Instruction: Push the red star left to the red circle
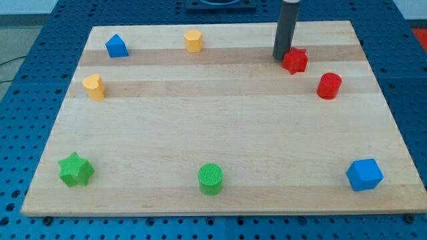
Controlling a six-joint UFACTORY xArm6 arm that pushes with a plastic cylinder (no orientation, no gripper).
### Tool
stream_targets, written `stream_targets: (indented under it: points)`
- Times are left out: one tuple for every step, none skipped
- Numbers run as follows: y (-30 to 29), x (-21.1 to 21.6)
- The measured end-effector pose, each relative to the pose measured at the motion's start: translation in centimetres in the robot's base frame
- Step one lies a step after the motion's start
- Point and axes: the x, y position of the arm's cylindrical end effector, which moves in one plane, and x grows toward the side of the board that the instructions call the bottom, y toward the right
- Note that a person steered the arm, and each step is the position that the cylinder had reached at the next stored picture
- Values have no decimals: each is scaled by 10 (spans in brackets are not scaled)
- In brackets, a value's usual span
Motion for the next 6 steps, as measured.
stream_targets:
  points:
    - [14, -25]
    - [34, -6]
    - [34, 24]
    - [32, 44]
    - [32, 70]
    - [32, 88]
